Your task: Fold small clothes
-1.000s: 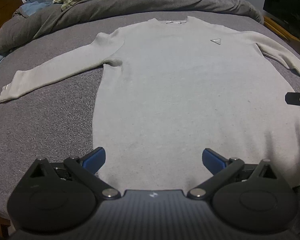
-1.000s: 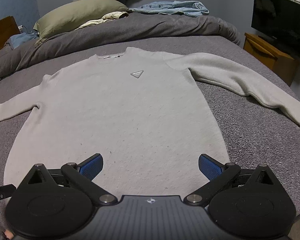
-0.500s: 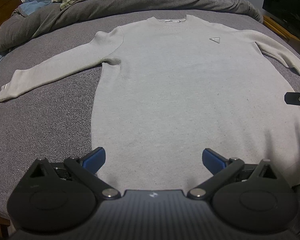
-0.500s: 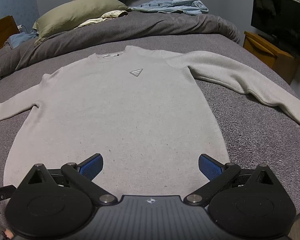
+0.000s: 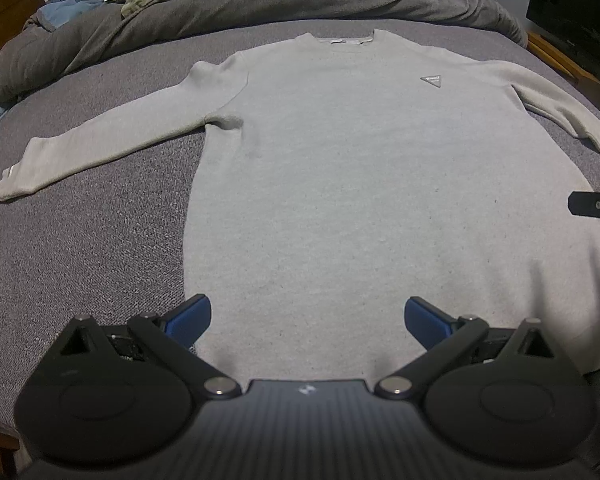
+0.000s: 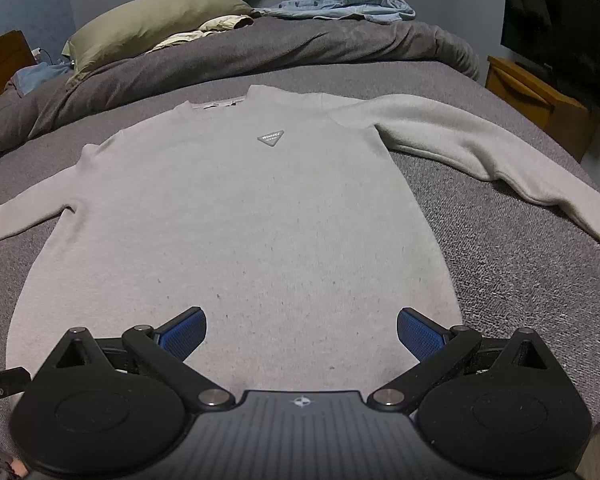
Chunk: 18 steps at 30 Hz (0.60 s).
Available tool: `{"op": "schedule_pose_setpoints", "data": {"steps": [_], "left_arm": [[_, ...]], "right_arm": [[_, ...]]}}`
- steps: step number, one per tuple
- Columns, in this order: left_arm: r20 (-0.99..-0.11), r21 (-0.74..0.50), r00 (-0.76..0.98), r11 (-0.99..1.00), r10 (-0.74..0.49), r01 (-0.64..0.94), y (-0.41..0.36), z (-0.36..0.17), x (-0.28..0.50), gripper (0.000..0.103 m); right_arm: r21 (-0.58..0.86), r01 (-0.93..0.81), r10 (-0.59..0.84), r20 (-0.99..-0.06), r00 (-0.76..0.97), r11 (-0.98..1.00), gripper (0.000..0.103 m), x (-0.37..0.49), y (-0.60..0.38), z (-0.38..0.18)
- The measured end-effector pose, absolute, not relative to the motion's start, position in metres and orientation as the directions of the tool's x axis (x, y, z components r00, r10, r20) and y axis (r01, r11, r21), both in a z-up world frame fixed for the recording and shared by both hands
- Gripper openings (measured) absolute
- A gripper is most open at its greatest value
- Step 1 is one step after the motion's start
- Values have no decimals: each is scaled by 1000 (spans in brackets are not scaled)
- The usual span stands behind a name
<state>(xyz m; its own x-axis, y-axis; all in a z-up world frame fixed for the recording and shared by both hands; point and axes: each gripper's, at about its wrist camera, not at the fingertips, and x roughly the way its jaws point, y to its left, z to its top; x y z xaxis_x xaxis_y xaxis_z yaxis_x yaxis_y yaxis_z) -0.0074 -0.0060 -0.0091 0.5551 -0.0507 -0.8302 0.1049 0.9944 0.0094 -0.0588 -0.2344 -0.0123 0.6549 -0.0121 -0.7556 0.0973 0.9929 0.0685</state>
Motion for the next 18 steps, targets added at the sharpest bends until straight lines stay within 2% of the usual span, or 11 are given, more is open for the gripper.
{"op": "schedule_pose_setpoints", "data": {"steps": [18], "left_arm": [[-830, 9, 556, 994, -51, 105, -6, -8, -7, 103]], "right_arm": [[71, 102, -13, -758, 652, 992, 103, -59, -235, -13]]}}
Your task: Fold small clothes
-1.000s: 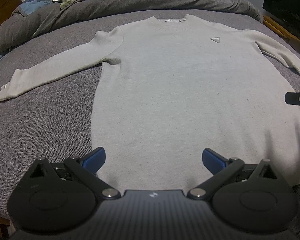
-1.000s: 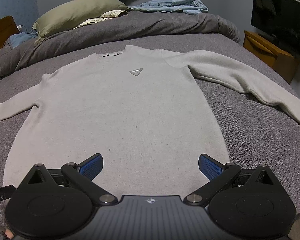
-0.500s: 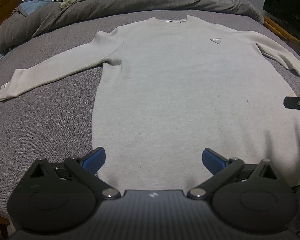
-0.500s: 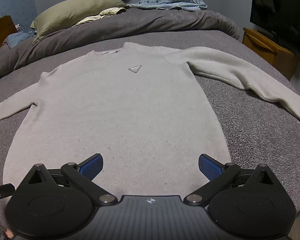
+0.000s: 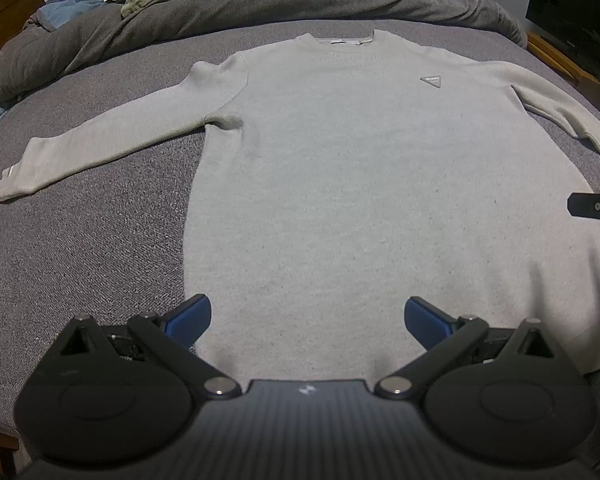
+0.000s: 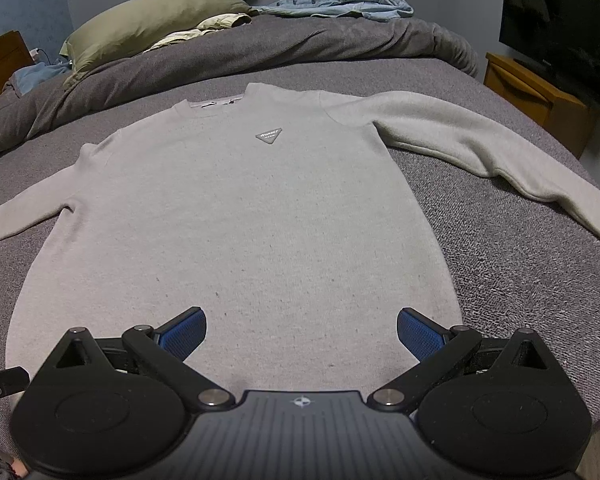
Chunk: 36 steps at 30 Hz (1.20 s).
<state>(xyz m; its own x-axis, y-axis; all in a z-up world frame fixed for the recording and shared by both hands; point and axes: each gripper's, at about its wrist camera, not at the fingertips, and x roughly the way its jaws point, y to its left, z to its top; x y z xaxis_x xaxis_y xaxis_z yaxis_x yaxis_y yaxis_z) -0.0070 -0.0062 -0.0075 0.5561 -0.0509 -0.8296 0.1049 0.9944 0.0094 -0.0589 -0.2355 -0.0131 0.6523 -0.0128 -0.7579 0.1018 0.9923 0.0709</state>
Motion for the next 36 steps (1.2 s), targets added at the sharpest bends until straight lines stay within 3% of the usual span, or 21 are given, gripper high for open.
{"op": "schedule_pose_setpoints", "data": {"steps": [16, 22, 27, 30, 33, 36], "left_arm": [[-830, 7, 554, 994, -56, 111, -6, -11, -7, 103], [-778, 33, 627, 994, -37, 100, 1, 0, 2, 103], [-756, -19, 651, 996, -70, 85, 15, 4, 28, 103], [-721, -34, 686, 994, -98, 106, 21, 1, 40, 103], [-717, 3, 687, 984, -121, 176, 17, -11, 51, 103], [-726, 42, 681, 983, -94, 181, 12, -25, 57, 103]], "right_arm": [[72, 105, -14, -756, 655, 992, 103, -58, -237, -13], [35, 165, -97, -680, 727, 986, 103, -50, -251, 5], [37, 318, -250, -533, 808, 947, 103, -28, -310, 23], [35, 443, -349, -561, 751, 896, 103, -4, -368, 23], [107, 574, -424, -569, 704, 812, 103, 2, -436, 20], [211, 664, -450, -587, 673, 718, 96, -8, -499, 13]]}}
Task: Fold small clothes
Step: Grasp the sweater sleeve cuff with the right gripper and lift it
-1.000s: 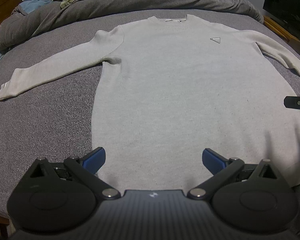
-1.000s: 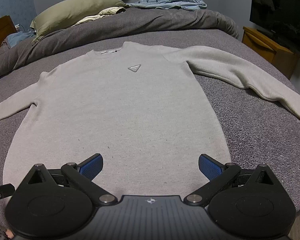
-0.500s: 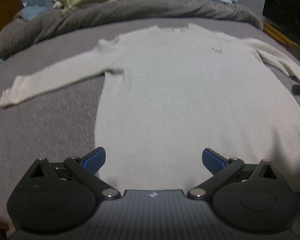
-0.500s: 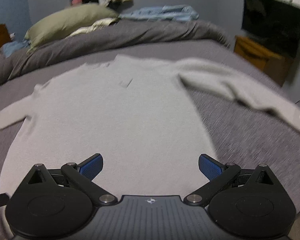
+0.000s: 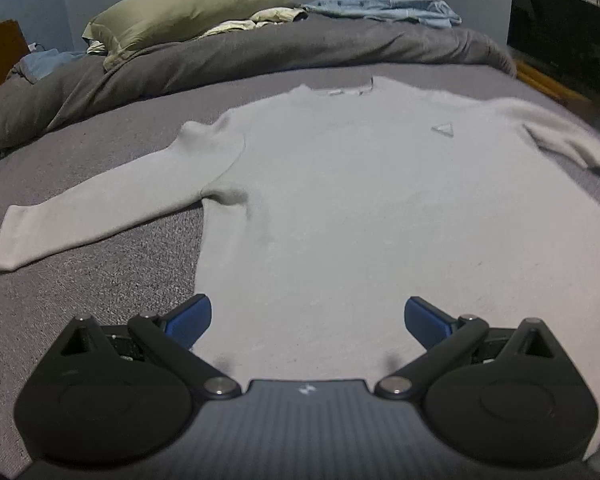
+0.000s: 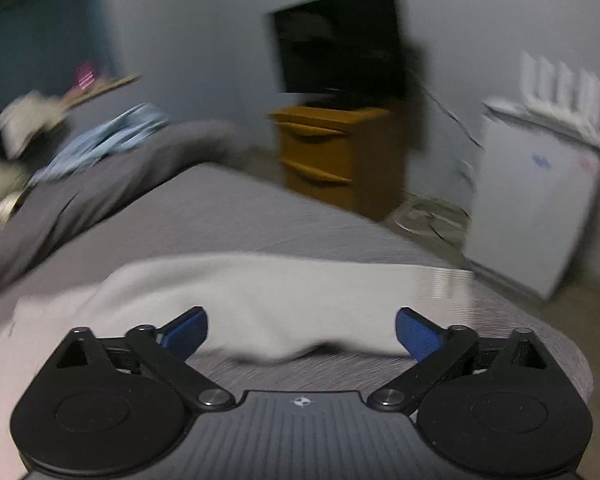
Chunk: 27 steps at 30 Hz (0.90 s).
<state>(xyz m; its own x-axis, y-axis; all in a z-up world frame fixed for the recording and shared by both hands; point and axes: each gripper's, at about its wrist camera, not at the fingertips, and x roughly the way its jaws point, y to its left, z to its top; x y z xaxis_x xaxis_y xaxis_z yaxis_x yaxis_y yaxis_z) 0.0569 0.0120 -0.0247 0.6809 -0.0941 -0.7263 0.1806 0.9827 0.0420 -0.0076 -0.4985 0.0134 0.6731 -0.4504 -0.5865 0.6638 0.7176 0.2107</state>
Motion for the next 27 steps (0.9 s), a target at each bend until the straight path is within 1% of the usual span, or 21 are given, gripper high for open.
{"op": "schedule_pose_setpoints", "data": {"steps": [3, 4, 5, 6, 8, 9, 10, 12, 13, 15, 16, 17, 21, 22, 23, 24, 25, 26, 27], "left_arm": [[-731, 52, 676, 980, -95, 193, 9, -38, 60, 103], [-738, 51, 668, 979, -95, 195, 9, -43, 63, 103], [-748, 49, 657, 980, -92, 192, 9, -47, 66, 103], [-758, 44, 646, 982, -88, 185, 9, -52, 70, 103], [-770, 30, 632, 984, -88, 173, 7, -59, 76, 103], [-773, 27, 629, 985, -88, 171, 6, -62, 79, 103], [-773, 26, 629, 985, -89, 171, 5, -64, 81, 103], [-770, 31, 632, 984, -89, 176, 1, -68, 83, 103], [-768, 36, 635, 983, -89, 181, 0, -69, 84, 103], [-767, 50, 636, 980, -86, 193, -4, -71, 84, 103], [-768, 58, 635, 978, -83, 198, -5, -73, 85, 103], [-770, 61, 633, 978, -82, 201, -5, -75, 85, 103], [-776, 36, 624, 981, -94, 192, 0, -80, 91, 103], [-778, 28, 621, 982, -97, 188, 2, -82, 93, 103], [-779, 20, 619, 983, -100, 184, 4, -83, 95, 103], [-781, 10, 615, 984, -104, 178, 6, -86, 97, 103], [-782, 2, 614, 985, -107, 174, 7, -87, 98, 103], [-783, -3, 613, 985, -109, 171, 8, -88, 100, 103], [-783, -3, 613, 985, -108, 170, 8, -89, 102, 103]], "right_arm": [[336, 723, -422, -634, 648, 604, 86, -21, -547, -3], [368, 733, -406, -649, 643, 573, 80, -24, -556, -11], [393, 737, -387, -662, 642, 550, 71, -27, -563, -19], [414, 743, -371, -674, 639, 526, 65, -29, -569, -28], [458, 744, -331, -692, 642, 487, 45, -27, -568, -43], [489, 739, -310, -692, 652, 463, 41, -26, -568, -49], [519, 732, -287, -691, 664, 442, 40, -24, -566, -55], [588, 697, -244, -665, 705, 411, 40, -22, -561, -66], [621, 674, -230, -643, 730, 400, 41, -26, -562, -71], [657, 645, -212, -617, 757, 391, 48, -18, -559, -79], [663, 640, -209, -613, 762, 390, 55, -11, -559, -82], [667, 634, -205, -609, 766, 391, 59, -5, -558, -87], [623, 665, -208, -647, 734, 411, 60, 23, -557, -100], [611, 672, -219, -650, 727, 418, 58, 29, -557, -100], [586, 682, -245, -652, 718, 438, 52, 35, -557, -98], [552, 694, -282, -651, 705, 463, 48, 40, -558, -94], [512, 708, -316, -652, 689, 487, 36, 47, -560, -91], [484, 717, -342, -651, 678, 502, 22, 52, -563, -88], [466, 725, -367, -644, 671, 507, 17, 55, -566, -85]]}}
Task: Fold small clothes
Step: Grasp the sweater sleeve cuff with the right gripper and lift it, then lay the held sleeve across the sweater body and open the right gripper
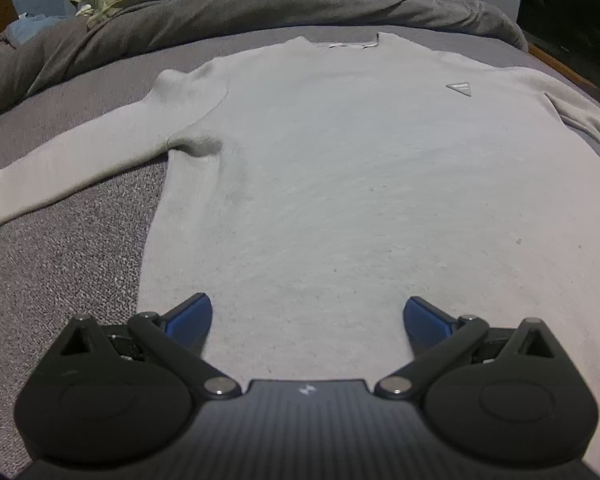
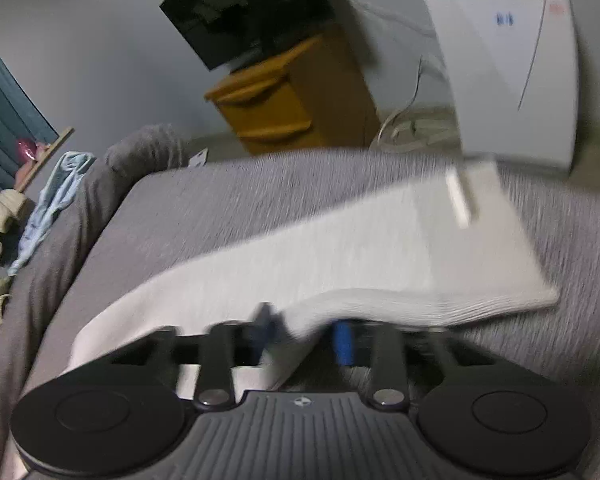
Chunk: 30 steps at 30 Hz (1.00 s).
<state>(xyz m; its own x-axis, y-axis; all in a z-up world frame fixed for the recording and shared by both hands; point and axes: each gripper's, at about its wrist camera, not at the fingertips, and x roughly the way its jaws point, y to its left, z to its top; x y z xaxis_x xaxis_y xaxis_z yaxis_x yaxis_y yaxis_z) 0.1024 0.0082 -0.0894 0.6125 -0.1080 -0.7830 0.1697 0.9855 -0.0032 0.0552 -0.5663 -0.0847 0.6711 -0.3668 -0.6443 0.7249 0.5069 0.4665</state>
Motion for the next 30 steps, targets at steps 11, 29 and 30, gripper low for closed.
{"op": "schedule_pose_setpoints", "data": {"steps": [11, 29, 30], "left_arm": [[-762, -36, 631, 983, -144, 181, 13, -102, 106, 103], [-761, -46, 629, 980, -160, 194, 15, -97, 102, 103], [-760, -47, 629, 980, -162, 195, 15, -97, 101, 103]], "right_arm": [[295, 694, -521, -487, 701, 657, 13, 80, -587, -21], [-128, -11, -16, -211, 977, 992, 13, 173, -291, 53], [-152, -62, 29, -211, 977, 986, 13, 174, -268, 51]]}}
